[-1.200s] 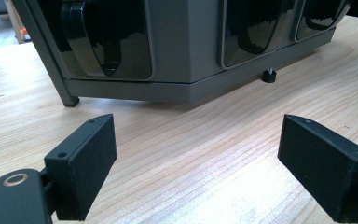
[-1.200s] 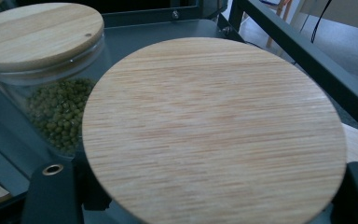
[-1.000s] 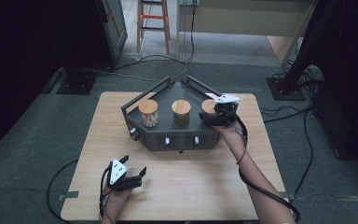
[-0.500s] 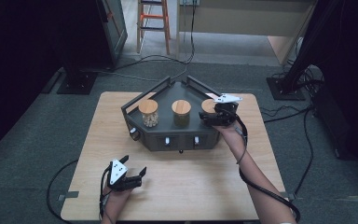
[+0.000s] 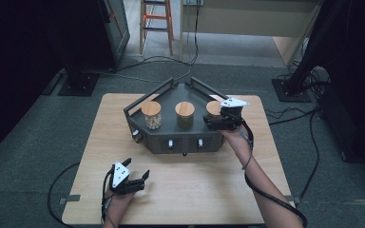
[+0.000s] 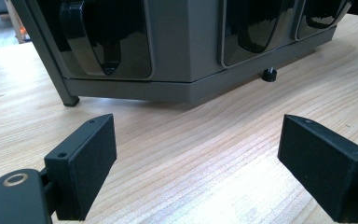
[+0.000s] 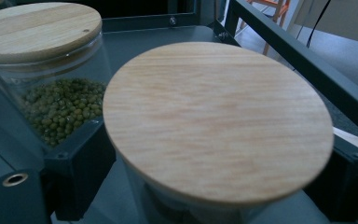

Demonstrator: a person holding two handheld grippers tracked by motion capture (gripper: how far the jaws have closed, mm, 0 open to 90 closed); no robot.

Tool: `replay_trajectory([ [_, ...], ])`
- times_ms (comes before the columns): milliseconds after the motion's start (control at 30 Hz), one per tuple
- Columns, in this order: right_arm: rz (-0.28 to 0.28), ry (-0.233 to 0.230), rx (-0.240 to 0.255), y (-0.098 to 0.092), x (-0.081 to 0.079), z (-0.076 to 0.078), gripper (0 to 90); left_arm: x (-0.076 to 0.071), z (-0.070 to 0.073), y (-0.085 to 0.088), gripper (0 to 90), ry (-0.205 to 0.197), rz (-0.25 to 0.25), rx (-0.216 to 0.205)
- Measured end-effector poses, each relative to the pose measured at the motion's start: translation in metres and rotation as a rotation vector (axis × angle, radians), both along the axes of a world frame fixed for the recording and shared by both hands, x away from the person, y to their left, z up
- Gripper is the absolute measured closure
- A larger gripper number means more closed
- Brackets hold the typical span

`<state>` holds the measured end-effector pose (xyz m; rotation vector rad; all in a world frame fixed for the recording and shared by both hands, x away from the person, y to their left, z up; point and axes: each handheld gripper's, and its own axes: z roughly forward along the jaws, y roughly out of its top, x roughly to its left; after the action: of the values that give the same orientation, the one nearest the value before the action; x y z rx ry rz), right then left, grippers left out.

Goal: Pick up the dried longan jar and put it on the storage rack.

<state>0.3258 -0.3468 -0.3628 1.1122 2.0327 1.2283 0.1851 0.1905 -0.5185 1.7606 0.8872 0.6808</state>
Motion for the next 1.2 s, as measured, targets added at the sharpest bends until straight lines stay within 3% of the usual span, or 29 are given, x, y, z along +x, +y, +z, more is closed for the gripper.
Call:
replay_trajectory([
  [233, 0.005, -0.023, -0.018, -0.001, -0.010, -0.004, 11.5, 0.000, 0.000, 0.000, 11.4, 0.004, 0.000, 0.000],
  [667, -0.020, -0.074, -0.011, -0.004, -0.032, -0.015, 11.4, 0.001, 0.001, -0.001, 11.4, 0.007, 0.003, 0.007],
  [1200, 0.006, -0.103, 0.018, -0.014, -0.057, -0.020, 11.5, 0.001, 0.001, -0.001, 11.4, 0.011, 0.005, 0.001],
])
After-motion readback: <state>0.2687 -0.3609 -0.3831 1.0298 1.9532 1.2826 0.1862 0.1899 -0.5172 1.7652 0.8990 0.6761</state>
